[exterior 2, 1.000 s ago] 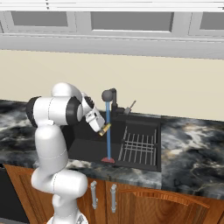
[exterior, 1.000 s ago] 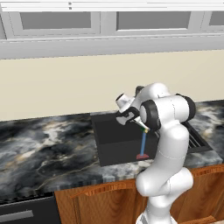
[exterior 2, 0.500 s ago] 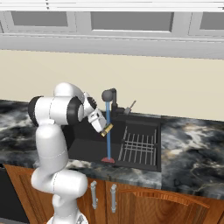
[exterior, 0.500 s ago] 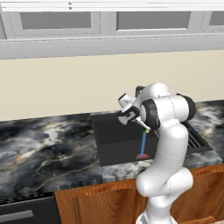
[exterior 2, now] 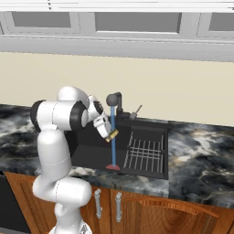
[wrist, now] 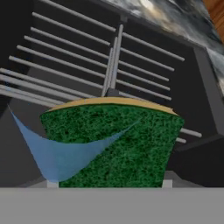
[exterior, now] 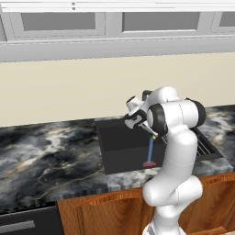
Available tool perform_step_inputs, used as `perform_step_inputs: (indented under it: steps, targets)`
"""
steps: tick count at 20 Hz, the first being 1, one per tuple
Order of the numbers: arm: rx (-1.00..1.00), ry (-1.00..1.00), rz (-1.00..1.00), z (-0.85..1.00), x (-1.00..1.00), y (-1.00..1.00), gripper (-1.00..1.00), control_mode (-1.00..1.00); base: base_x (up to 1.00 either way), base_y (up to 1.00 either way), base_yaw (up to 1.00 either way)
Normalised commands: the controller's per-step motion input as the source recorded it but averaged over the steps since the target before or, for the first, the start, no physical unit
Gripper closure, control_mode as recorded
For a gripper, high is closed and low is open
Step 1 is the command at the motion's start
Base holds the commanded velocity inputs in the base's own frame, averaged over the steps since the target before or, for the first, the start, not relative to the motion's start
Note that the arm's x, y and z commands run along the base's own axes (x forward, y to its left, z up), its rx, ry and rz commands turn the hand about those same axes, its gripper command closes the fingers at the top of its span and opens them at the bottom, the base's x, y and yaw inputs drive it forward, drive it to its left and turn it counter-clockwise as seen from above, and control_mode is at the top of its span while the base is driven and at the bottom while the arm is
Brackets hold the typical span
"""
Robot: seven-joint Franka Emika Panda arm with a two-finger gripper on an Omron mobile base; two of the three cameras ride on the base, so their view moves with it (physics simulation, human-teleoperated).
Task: Soak the sponge with water for a few seconds and then drop it inside the sink.
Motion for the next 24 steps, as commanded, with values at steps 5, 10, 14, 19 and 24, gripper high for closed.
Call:
perform_step_inputs:
  steps: [5, 10, 14, 19, 24]
  targets:
    - [0.03, 0.00, 0.00, 0.00, 0.09, 0.04, 1.00, -1.00, 0.00, 0.00, 0.00]
    - [0.00, -0.10, 0.00, 0.00, 0.00, 0.37, 1.00, -1.00, 0.00, 0.00, 0.00]
    - [0.00, -0.07, 0.00, -0.01, 0.21, 0.15, 1.00, -1.00, 0.00, 0.00, 0.00]
    - [0.00, -0.06, 0.00, -0.08, 0.30, 0.00, 1.00, -1.00, 0.00, 0.00, 0.00]
    - [0.00, -0.06, 0.03, -0.06, 0.07, 0.00, 1.00, -1.00, 0.00, 0.00, 0.00]
